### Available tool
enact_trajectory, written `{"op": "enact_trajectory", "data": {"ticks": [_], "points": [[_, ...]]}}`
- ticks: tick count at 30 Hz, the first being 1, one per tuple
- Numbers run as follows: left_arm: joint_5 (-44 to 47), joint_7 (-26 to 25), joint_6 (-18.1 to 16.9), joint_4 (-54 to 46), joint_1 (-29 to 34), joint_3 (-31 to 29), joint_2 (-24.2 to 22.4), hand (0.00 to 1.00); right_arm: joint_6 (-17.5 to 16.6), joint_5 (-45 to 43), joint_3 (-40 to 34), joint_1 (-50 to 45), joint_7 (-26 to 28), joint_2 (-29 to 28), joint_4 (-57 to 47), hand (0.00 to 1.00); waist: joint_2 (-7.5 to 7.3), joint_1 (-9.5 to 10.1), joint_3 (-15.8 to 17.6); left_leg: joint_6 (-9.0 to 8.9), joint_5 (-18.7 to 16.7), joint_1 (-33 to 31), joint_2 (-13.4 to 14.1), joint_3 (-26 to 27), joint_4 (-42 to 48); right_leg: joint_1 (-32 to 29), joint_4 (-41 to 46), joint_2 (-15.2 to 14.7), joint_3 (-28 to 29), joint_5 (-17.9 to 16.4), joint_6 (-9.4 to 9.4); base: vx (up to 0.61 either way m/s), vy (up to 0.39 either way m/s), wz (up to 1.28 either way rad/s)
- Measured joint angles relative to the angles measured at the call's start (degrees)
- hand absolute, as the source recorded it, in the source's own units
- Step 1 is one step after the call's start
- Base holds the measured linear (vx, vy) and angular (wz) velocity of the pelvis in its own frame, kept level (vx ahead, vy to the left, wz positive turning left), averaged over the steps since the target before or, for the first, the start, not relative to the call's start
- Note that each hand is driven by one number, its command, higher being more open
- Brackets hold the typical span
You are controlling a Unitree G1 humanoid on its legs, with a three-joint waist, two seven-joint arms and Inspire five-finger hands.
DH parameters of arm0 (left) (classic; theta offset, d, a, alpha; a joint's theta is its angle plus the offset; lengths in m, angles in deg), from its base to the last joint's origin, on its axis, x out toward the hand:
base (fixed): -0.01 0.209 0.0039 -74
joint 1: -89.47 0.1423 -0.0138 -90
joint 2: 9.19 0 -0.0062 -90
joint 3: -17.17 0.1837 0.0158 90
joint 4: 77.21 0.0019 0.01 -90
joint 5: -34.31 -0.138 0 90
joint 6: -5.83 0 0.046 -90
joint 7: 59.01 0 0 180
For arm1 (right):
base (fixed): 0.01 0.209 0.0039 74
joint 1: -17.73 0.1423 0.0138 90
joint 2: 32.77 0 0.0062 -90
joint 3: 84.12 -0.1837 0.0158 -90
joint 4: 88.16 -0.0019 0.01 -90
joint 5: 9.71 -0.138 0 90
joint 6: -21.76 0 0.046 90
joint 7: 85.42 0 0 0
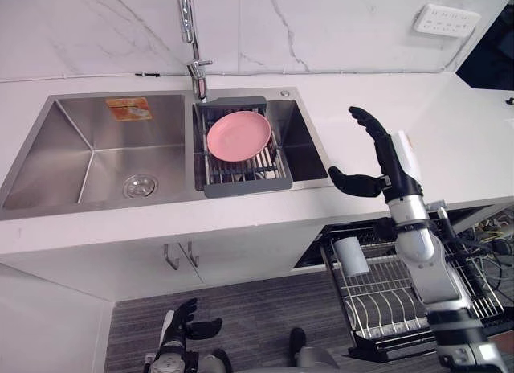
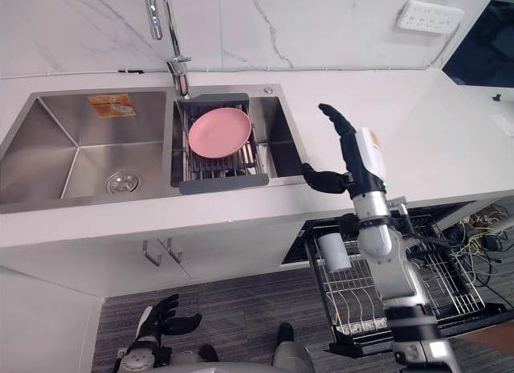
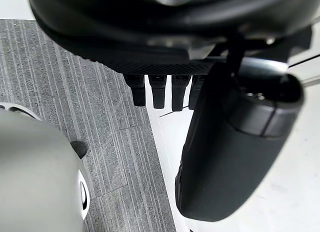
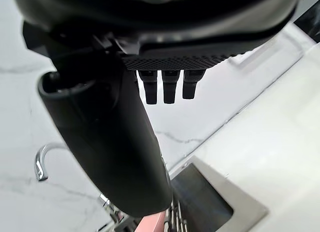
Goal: Walk over to the sink, pick up the cup, carry it to the dishwasher, place the cup inside the dishwasher, then close the dishwasher door
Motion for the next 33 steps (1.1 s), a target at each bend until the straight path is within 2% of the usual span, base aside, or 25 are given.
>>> {"op": "enact_trajectory", "data": {"ticks": [9, 16, 23, 33], "points": [[0.08, -0.09, -0.53, 0.18, -0.69, 1.19, 0.23, 0.90, -0.08, -0.06, 9.39, 7.17, 2.00, 4.81, 9.64, 0.90, 0.54, 0.95, 0.27, -0.63, 4.13, -1.84, -0.27, -4.34, -3.98, -0.30, -1.32, 0.33, -4.66, 0.45, -0.65, -0.02, -0.044, 0.25], [0.10, -0.16, -0.56, 0.18, -0.95, 1.27, 0.00, 0.90, -0.17, 0.16, 12.91, 12.61, 2.01, 5.20, 11.02, 0.90, 1.25, 1.09, 0.68, -0.57, 4.66, -2.94, -0.05, -5.12, -3.81, -0.66, -1.69, 0.47, -5.13, 0.93, -0.96, -0.04, -0.014, 0.06], [0.21, -0.23, -0.56, 0.02, -1.50, 1.21, -0.39, 0.90, -0.17, 2.45, 13.50, 17.35, 0.56, 5.18, 11.01, 0.90, 1.60, 2.56, 0.91, -0.59, 4.64, -3.41, 0.05, -5.70, -3.64, -0.52, -1.99, 0.57, -5.79, 0.93, -0.96, 0.00, -0.003, 0.04], [1.08, -0.27, -0.55, -0.08, -1.47, 1.20, -0.67, 0.90, -0.17, 2.49, 13.48, 20.83, -0.44, 4.81, 11.01, 0.90, 2.12, 2.75, 1.32, -0.78, 4.48, -3.48, 0.16, -5.95, -3.41, -0.15, -2.22, 0.63, -6.06, 0.91, -0.97, 0.00, 0.000, 0.01]]}}
